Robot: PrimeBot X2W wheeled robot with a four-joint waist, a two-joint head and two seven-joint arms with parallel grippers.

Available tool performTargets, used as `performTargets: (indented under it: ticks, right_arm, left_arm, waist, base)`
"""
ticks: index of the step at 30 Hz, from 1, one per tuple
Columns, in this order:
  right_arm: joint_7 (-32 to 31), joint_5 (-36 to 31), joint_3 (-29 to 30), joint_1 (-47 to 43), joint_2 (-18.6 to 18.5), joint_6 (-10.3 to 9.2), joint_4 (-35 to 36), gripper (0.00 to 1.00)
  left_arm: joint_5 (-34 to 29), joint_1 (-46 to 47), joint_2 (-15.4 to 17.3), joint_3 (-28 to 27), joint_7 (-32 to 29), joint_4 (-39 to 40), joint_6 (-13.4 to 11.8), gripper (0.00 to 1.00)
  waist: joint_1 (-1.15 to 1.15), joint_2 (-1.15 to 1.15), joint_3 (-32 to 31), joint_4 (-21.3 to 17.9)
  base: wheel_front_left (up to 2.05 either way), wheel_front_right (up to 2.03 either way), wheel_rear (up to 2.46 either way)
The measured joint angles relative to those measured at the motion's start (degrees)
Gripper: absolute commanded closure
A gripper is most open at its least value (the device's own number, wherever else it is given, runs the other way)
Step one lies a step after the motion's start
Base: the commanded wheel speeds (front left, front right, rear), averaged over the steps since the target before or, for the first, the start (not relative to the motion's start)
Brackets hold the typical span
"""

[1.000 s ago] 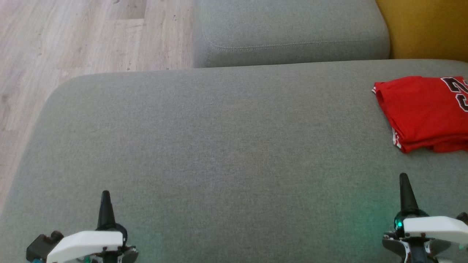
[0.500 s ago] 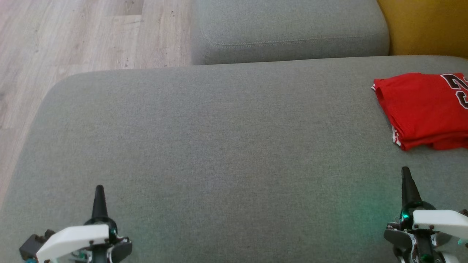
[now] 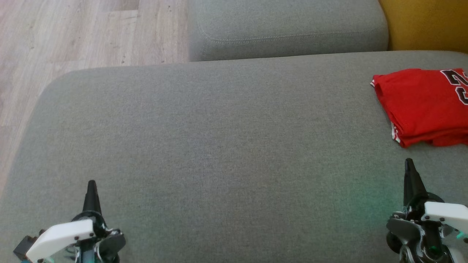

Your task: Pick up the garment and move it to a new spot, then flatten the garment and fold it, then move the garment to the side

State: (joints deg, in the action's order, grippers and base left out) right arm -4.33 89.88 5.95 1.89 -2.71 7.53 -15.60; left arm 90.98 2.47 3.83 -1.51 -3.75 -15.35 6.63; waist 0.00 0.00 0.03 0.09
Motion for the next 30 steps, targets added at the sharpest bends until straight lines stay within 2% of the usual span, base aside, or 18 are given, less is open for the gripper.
performTargets:
  ticks: [5,30]
  right_arm:
    - [-0.78,2.93,0.30,0.65,-0.01,0.00,-0.22,1.00]
    - [-0.81,2.98,0.57,1.37,0.00,0.00,-0.22,1.00]
  left_arm:
    - [2.88,0.40,-0.02,-0.46,-0.74,-0.30,0.45,1.00]
    - [2.87,0.73,-0.26,-0.87,-1.23,-0.30,0.45,1.00]
  waist:
    - [0.00,0.00,0.16,-0.09]
    - [0.00,0.00,0.15,-0.09]
  base:
    - [0.00,0.00,0.00]
    - [0.00,0.00,0.00]
